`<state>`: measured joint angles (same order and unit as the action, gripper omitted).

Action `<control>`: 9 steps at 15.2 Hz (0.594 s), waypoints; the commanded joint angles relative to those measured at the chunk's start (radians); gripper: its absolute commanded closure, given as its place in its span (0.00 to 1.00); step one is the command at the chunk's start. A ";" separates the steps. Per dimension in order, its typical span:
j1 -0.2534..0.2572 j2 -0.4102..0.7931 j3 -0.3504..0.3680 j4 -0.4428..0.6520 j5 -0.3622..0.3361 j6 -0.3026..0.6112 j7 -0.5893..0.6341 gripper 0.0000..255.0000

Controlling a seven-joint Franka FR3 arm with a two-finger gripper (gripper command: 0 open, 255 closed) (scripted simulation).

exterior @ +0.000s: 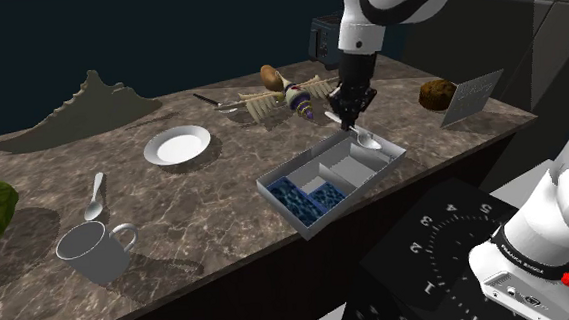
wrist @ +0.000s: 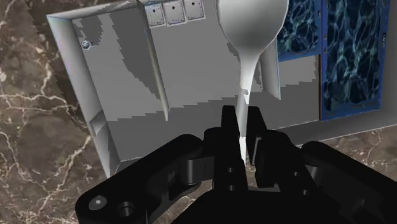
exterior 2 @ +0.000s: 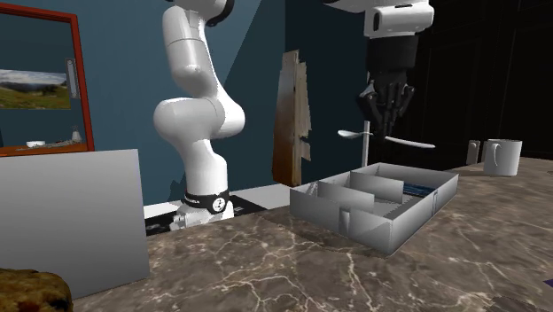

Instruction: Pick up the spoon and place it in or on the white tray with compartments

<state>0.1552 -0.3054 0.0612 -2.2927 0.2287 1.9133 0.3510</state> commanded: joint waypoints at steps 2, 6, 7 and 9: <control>0.032 0.052 0.050 0.045 0.018 0.022 0.073 1.00; 0.034 0.068 0.052 0.006 0.022 0.076 0.063 1.00; 0.034 0.073 0.053 -0.003 0.024 0.090 0.060 1.00; 0.035 0.082 0.054 -0.021 0.026 0.117 0.055 1.00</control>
<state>0.1899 -0.2261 0.1149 -2.3029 0.2536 2.0167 0.4088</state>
